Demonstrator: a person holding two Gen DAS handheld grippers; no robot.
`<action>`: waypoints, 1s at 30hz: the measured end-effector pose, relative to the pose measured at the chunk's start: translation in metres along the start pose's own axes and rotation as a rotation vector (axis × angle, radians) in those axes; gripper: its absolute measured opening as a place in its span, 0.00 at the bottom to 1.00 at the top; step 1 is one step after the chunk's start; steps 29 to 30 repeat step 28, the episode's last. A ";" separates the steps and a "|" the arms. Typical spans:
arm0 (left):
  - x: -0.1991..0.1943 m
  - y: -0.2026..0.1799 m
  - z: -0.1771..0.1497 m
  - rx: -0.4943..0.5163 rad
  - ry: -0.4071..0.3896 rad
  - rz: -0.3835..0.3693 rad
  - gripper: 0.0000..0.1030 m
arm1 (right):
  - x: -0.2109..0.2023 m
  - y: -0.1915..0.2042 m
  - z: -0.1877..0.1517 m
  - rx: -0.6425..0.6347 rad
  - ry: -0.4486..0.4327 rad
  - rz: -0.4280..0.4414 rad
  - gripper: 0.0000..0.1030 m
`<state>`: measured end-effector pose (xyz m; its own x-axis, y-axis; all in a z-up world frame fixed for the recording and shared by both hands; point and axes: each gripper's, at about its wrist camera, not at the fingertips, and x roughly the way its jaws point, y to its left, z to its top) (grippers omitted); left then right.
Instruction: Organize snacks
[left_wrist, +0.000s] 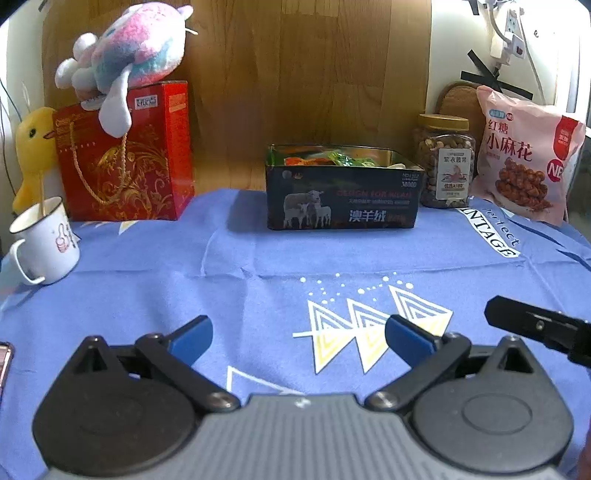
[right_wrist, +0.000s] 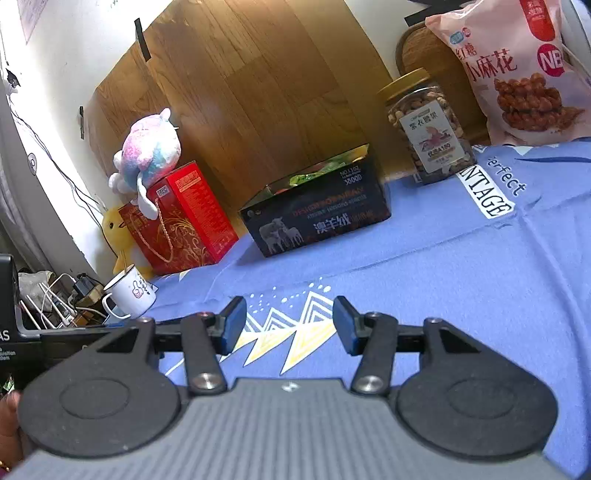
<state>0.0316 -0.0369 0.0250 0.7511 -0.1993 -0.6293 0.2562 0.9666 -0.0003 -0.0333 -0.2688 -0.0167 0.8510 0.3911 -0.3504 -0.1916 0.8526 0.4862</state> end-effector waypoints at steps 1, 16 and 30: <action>-0.001 0.000 0.000 0.004 -0.004 0.006 1.00 | -0.001 0.001 0.000 0.000 -0.001 -0.001 0.53; -0.021 0.004 0.004 -0.018 -0.110 0.087 1.00 | -0.014 0.014 -0.001 -0.051 -0.045 -0.009 0.63; -0.018 0.001 -0.001 -0.026 -0.079 0.009 1.00 | -0.015 0.011 -0.002 -0.033 -0.048 -0.018 0.64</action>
